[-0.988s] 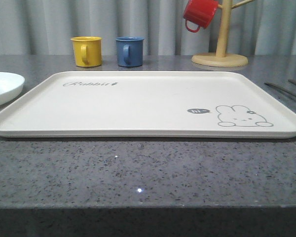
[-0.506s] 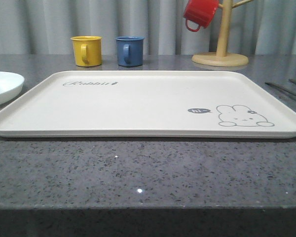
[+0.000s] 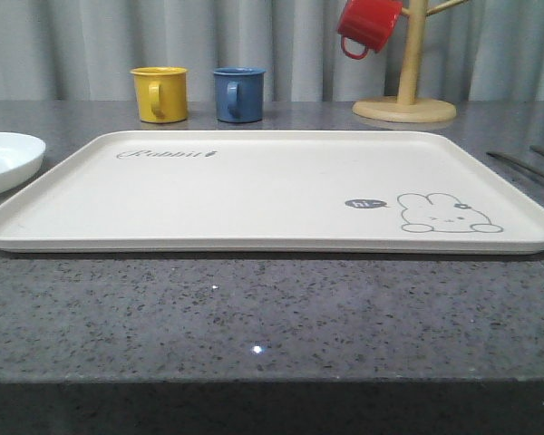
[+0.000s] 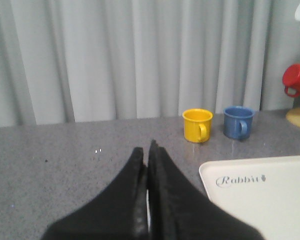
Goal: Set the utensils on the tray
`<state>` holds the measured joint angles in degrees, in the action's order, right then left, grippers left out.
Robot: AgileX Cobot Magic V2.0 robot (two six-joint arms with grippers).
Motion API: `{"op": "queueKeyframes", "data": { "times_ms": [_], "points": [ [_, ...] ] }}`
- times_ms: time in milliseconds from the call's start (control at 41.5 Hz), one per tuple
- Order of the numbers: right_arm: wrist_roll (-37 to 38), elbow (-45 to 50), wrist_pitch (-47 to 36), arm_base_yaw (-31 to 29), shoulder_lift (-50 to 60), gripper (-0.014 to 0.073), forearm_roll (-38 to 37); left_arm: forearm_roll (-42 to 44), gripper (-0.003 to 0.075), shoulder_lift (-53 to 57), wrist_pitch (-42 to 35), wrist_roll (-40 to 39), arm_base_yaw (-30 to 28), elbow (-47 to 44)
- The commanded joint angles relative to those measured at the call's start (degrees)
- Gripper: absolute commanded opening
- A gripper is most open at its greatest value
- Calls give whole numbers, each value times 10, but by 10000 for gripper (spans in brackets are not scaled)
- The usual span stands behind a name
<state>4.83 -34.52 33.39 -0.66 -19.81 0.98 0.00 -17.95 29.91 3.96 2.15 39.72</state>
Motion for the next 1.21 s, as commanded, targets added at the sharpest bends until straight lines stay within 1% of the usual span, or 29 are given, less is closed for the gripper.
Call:
{"op": "queueKeyframes", "data": {
  "times_ms": [0, 193, 434, 482, 506, 530, 579, 627, 675, 723, 747, 796, 868, 964, 1181],
  "points": [
    [-5, -26, -17, 1, -50, -67, 1, 0, -18, -37, -18, 0, 1, 22],
    [-5, -25, -17, 1, -110, -67, 1, 0, -18, -76, -6, 0, 1, 22],
    [-5, -25, -6, 1, -144, -66, 1, 0, -18, -101, 11, 0, 1, 21],
    [-5, -25, -6, 1, -145, -51, 0, 0, -14, -107, 18, 0, 1, 21],
    [-5, -25, -7, 1, -145, -26, 0, 0, -7, -110, 21, 0, 1, 21],
    [-6, -25, -7, 1, -145, 0, -1, 0, 13, -113, 24, 0, 1, 21],
    [-6, -25, -8, 1, -145, 81, -2, 0, 78, -119, 25, 0, 1, 21],
    [-6, -25, -8, 1, -145, 199, -2, 0, 174, -125, 26, 0, 1, 21],
    [-6, -25, -8, 1, -145, 297, -2, 0, 285, -130, 25, 0, 1, 21],
    [-6, -25, -8, 1, -145, 356, -2, 0, 386, -133, 25, 0, 1, 21],
    [-5, -25, -7, 1, -145, 383, -2, 0, 419, -136, 25, 0, 1, 21],
    [-5, -25, -6, 1, -145, 406, -2, 0, 479, -141, 27, 0, 1, 21],
    [-5, -25, -6, 1, -145, 402, -2, 0, 486, -155, 42, 0, 1, 24],
    [-5, -25, -6, 1, -145, 402, -2, 5, 481, -188, 90, 0, 1, 41],
    [-5, -25, -6, 1, -145, 402, -2, 17, 481, -309, 195, 0, 1, 100]
  ]
}}
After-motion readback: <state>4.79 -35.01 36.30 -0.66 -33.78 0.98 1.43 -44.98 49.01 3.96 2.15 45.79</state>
